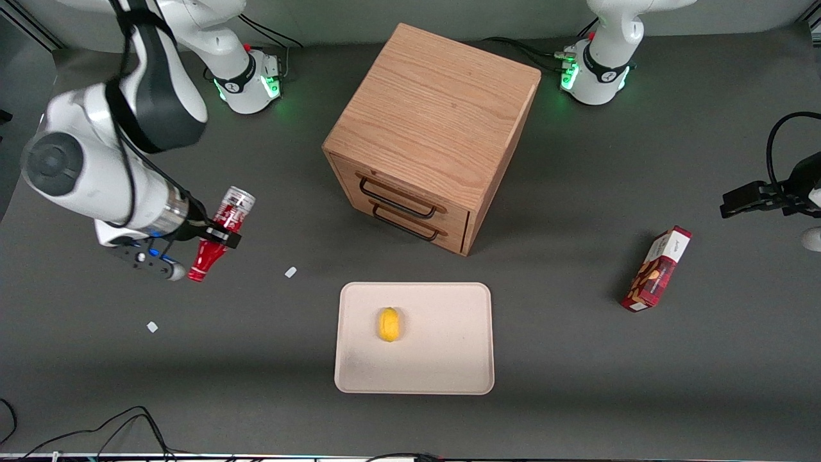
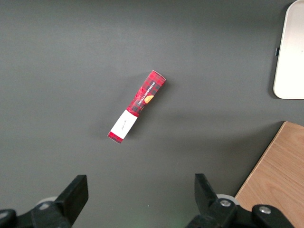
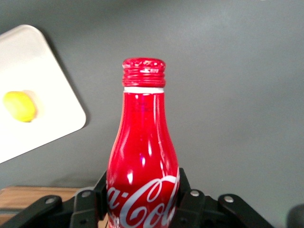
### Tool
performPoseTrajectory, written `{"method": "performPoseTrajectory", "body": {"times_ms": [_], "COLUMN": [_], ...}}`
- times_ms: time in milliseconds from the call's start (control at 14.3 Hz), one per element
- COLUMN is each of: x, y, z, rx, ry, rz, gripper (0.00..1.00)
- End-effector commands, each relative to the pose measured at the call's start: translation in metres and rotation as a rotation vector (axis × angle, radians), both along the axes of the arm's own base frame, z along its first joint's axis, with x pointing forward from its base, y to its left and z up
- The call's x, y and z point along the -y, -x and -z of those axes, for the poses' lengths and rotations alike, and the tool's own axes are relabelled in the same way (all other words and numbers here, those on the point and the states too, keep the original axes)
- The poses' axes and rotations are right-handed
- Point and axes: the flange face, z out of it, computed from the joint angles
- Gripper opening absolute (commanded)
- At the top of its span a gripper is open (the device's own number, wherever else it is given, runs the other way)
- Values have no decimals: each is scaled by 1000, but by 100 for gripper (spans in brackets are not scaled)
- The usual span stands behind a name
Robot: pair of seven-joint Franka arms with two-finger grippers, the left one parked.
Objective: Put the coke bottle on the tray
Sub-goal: 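Lift the bottle with the right gripper and turn it upright, then carry the upright bottle onto the white tray beside the lemon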
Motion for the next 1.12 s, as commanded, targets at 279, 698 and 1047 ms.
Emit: {"method": "performPoseTrajectory", "body": {"times_ms": [279, 698, 1047], "x": [-11, -75, -115], "y": [-49, -106, -124], "z": [-39, 66, 160], "rx": [-34, -27, 16], "ry": [22, 2, -41], "rz": [-231, -463, -466], "gripper": [0, 0, 0]}}
